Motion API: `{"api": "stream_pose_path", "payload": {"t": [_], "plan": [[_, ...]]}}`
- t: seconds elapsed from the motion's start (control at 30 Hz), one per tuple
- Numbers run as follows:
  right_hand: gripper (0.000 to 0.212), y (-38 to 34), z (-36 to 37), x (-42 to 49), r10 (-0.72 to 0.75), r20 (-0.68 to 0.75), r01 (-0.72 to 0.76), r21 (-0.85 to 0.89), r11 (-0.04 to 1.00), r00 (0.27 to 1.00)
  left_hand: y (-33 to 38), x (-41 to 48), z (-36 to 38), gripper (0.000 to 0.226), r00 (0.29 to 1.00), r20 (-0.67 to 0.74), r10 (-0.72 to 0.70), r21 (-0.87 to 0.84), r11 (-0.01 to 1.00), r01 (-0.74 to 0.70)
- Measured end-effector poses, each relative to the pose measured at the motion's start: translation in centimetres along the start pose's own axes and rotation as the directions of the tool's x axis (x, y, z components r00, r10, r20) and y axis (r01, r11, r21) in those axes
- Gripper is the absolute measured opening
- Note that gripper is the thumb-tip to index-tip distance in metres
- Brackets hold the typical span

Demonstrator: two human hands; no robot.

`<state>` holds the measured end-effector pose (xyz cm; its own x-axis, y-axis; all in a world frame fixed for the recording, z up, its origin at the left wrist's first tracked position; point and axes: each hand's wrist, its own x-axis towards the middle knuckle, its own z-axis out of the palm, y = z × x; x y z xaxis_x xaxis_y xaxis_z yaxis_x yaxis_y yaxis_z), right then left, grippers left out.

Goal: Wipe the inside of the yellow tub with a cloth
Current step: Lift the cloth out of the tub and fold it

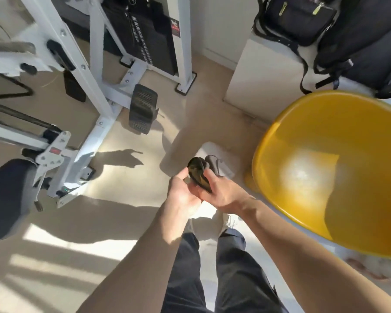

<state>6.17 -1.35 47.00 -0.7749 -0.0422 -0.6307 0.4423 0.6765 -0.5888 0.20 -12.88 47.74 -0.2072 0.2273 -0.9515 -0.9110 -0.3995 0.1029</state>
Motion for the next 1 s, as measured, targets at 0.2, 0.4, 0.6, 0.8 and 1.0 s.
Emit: {"api": "stream_pose_path", "payload": {"t": [0.2,0.4,0.6,0.8,1.0], "plan": [[0.015,0.1,-1.9,1.9,-0.048,0.259,0.113,-0.243,0.963,0.965,-2.1,1.6,-2.2,0.043,0.993,0.088,-0.078,-0.233,0.968,0.097],[0.019,2.0,-2.8,0.7,-0.337,0.18,0.375,-0.259,0.89,0.924,-4.1,8.5,-3.4,0.011,0.941,-0.339,-0.002,0.12,0.992,0.046],[0.017,5.3,-1.5,-0.6,-0.344,0.186,0.376,-0.185,0.908,0.92,-5.7,16.9,-7.2,0.014,0.869,-0.474,0.141,0.534,0.831,0.157],[0.02,12.4,-2.4,1.3,-0.025,0.101,0.057,-0.332,0.942,0.995,-1.1,18.8,-9.0,0.028,0.775,-0.427,0.465,0.847,0.505,0.164],[0.022,17.8,-2.9,5.8,0.05,-0.307,-0.238,-0.615,0.752,0.95,4.0,18.3,-5.5,0.023,0.773,-0.017,0.634,0.934,0.287,-0.215]]}}
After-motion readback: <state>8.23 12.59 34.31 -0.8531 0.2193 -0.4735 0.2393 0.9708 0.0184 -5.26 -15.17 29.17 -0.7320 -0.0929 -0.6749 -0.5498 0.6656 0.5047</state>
